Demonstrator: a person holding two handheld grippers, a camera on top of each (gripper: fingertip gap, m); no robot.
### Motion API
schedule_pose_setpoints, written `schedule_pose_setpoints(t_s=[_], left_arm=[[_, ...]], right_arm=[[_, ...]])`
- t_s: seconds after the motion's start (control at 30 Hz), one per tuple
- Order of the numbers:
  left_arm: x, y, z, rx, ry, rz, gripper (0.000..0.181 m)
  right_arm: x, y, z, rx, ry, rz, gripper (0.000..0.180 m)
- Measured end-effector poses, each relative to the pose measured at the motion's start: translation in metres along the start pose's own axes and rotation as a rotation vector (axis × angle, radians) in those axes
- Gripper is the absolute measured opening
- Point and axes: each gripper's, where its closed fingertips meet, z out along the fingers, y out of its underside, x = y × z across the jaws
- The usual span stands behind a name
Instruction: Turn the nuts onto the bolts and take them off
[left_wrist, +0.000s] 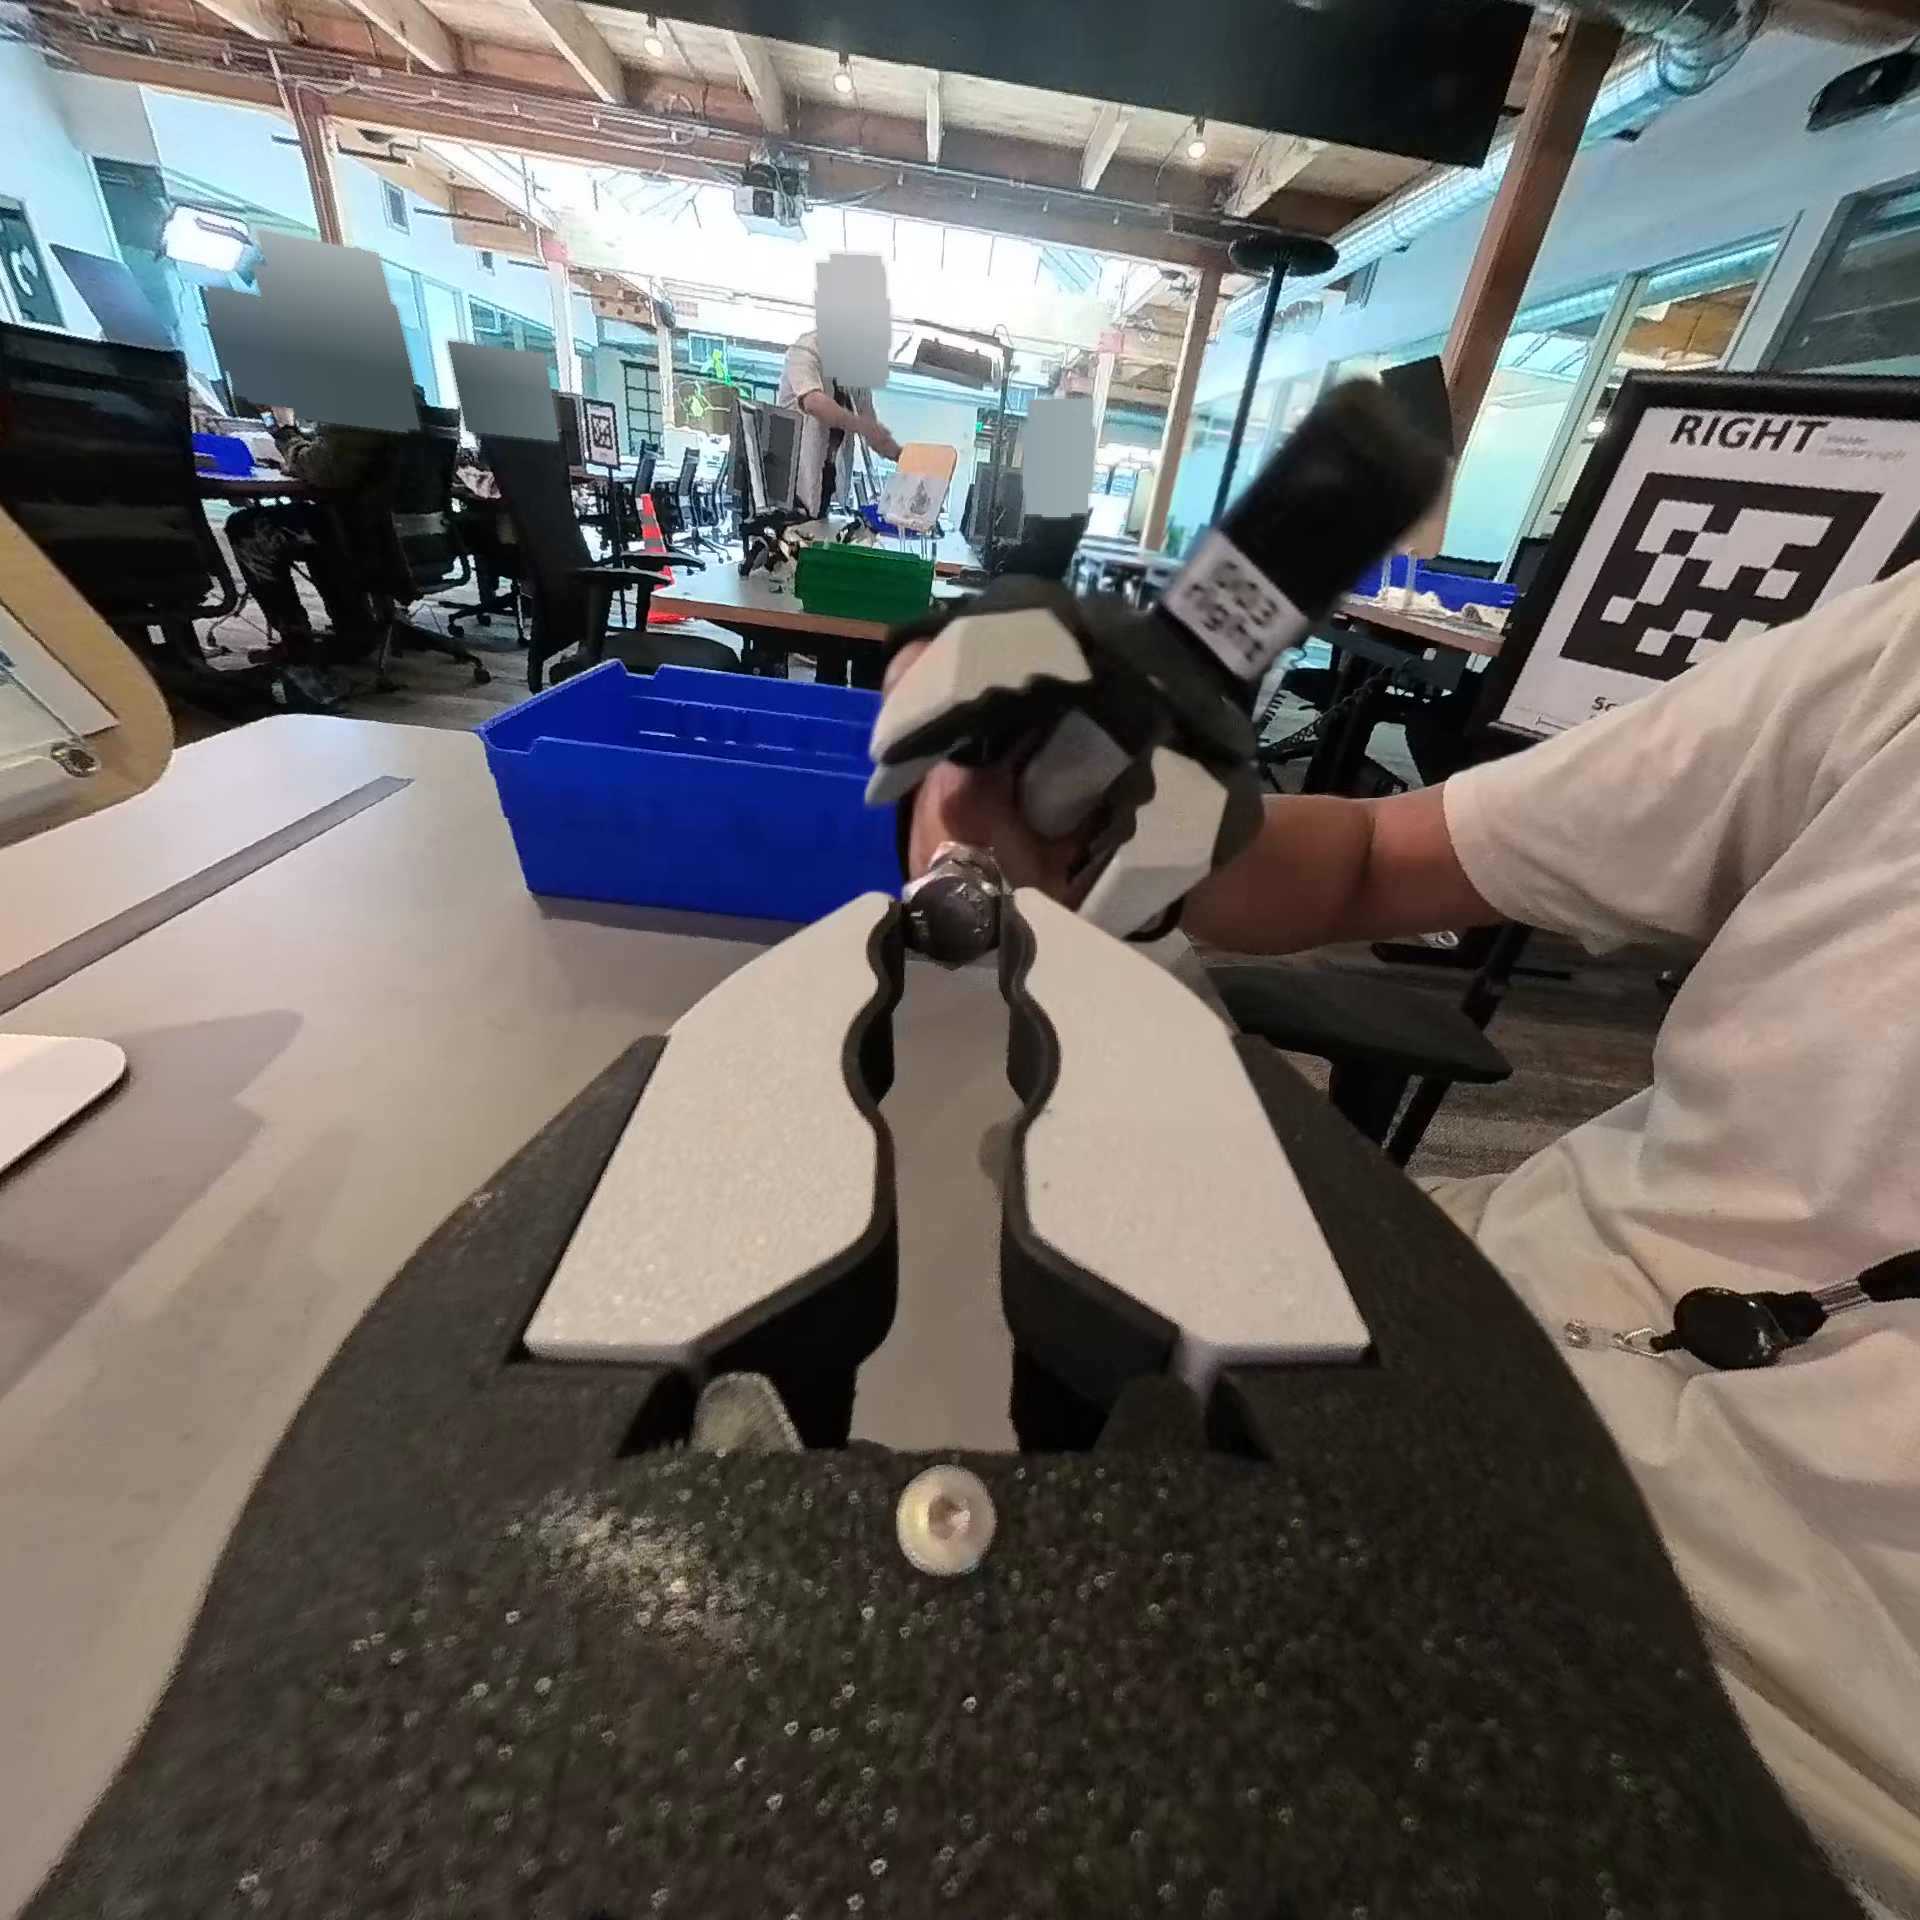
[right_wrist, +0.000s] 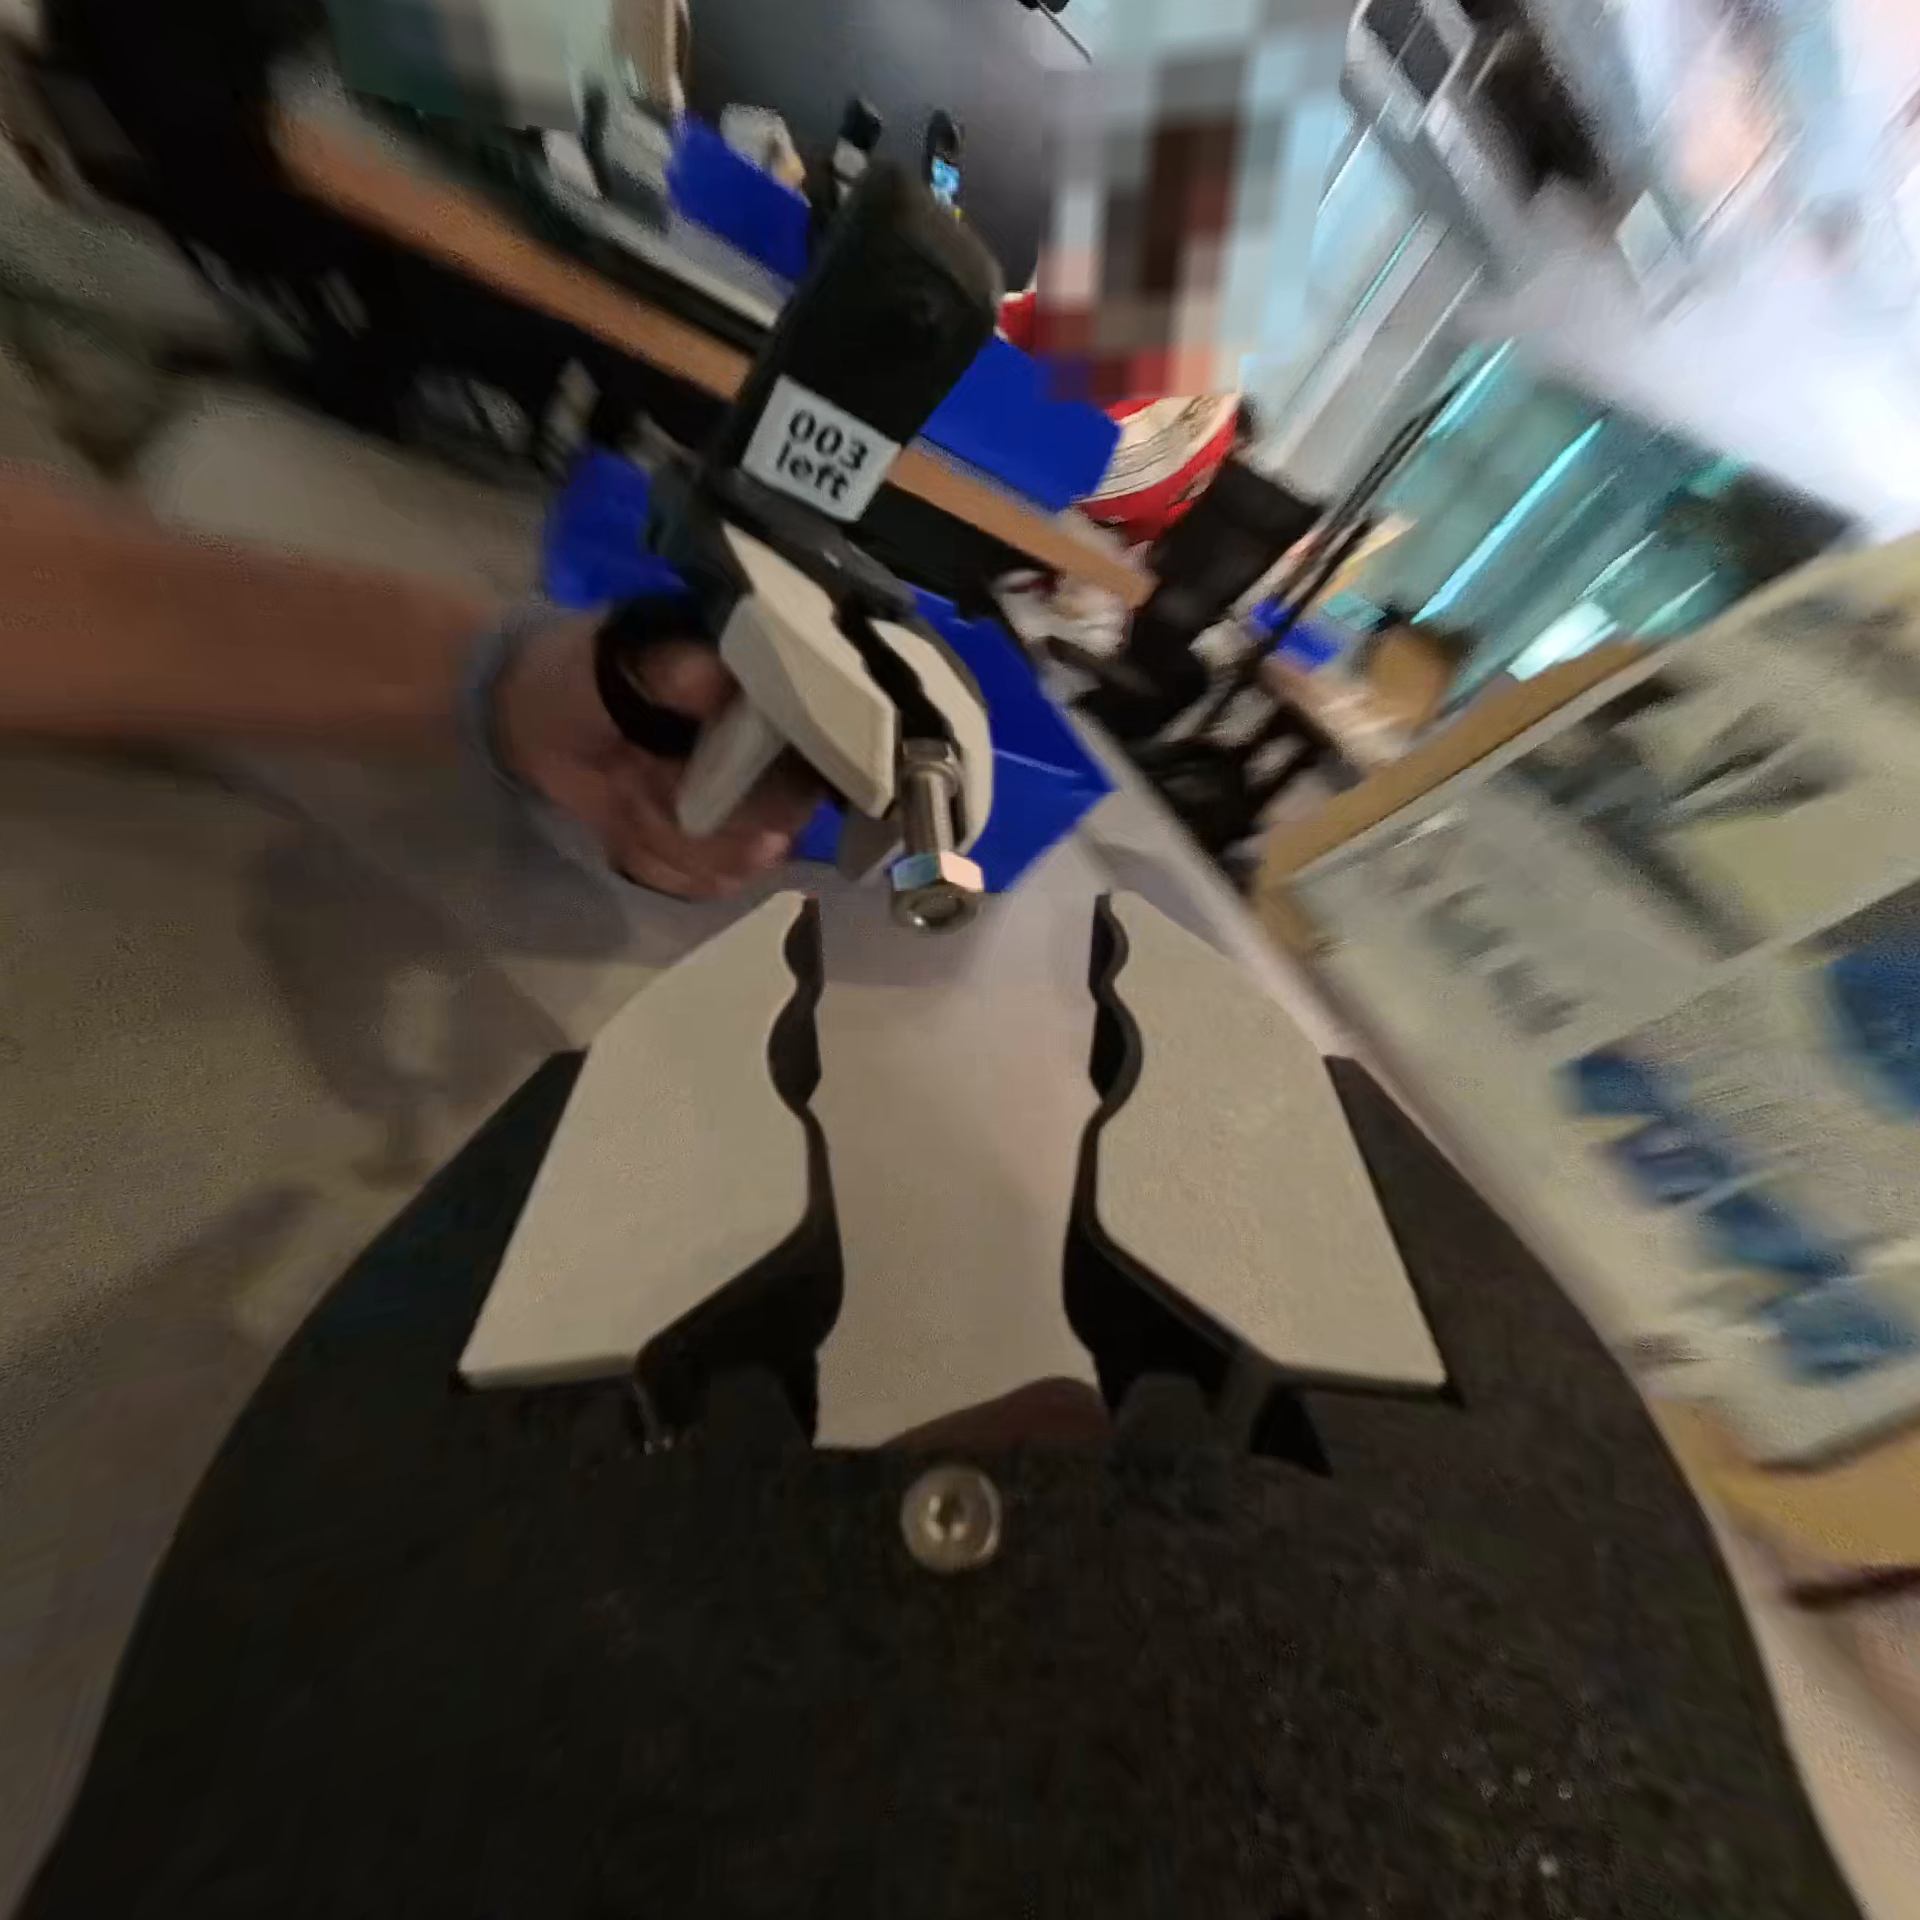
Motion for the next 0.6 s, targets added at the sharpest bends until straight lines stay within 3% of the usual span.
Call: schedule_pose_setpoints(t_s=[0.1, 0.23, 0.3, 0.43, 0.6], left_arm=[[0.002, 0.000, 0.000, -0.001, 0.014, -0.002, 0.017], [0.006, 0.001, 0.002, -0.012, 0.033, -0.003, 0.017], [0.007, -0.001, 0.001, -0.001, 0.035, -0.007, 0.017], [0.008, -0.005, -0.002, 0.016, 0.040, -0.008, 0.017], [0.013, -0.008, -0.003, 0.014, 0.052, 0.024, 0.017]], right_arm=[[-0.001, -0.010, -0.005, -0.004, 0.123, -0.383, 0.036], [-0.005, -0.004, 0.004, -0.056, 0.119, -0.506, 0.035], [-0.010, 0.000, 0.008, -0.063, 0.082, -0.518, 0.018], [-0.010, -0.005, 0.010, -0.009, 0.012, -0.269, 0.017], [-0.012, -0.017, 0.007, 0.117, -0.293, 0.450, 0.017]])
